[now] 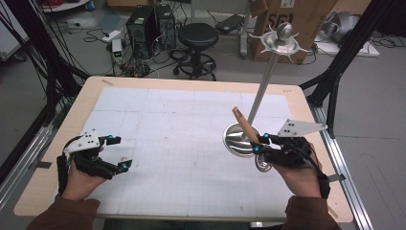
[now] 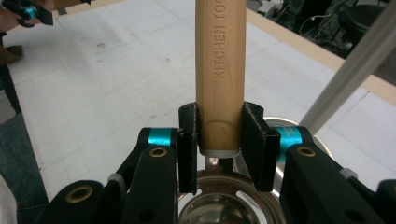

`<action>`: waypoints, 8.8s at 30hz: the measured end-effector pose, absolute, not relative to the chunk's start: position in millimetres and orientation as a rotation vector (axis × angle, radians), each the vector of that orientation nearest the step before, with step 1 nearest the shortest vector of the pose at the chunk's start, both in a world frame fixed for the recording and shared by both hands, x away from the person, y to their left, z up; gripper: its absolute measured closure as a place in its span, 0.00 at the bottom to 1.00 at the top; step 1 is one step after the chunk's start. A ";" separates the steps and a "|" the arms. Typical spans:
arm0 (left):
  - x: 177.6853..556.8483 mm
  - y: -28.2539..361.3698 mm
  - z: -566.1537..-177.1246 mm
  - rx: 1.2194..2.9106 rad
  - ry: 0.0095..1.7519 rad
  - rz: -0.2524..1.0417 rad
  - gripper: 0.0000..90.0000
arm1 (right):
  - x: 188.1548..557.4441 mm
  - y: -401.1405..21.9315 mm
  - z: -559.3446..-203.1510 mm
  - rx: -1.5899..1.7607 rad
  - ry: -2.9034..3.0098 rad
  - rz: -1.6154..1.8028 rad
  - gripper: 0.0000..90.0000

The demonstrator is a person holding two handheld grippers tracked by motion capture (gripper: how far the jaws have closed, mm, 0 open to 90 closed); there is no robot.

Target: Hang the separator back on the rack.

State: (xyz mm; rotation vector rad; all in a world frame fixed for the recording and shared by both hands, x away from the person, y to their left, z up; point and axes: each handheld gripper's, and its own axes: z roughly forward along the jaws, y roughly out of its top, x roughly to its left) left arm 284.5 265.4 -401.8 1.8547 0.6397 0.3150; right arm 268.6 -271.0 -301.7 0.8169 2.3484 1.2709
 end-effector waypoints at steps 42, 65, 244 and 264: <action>285.6 263.2 -403.8 1.863 0.640 0.304 0.03 | 249.1 -328.0 -225.8 0.814 2.079 1.363 0.76; 286.6 262.7 -405.0 1.872 0.640 0.299 0.03 | 253.6 -335.5 -194.5 0.814 2.012 1.321 0.76; 290.1 257.3 -405.7 1.847 0.620 0.257 0.03 | 273.2 -225.0 -347.7 0.753 2.389 1.356 0.28; 286.4 254.9 -407.8 1.874 0.601 0.248 0.03 | 277.2 -221.5 -361.8 0.816 2.402 1.315 0.23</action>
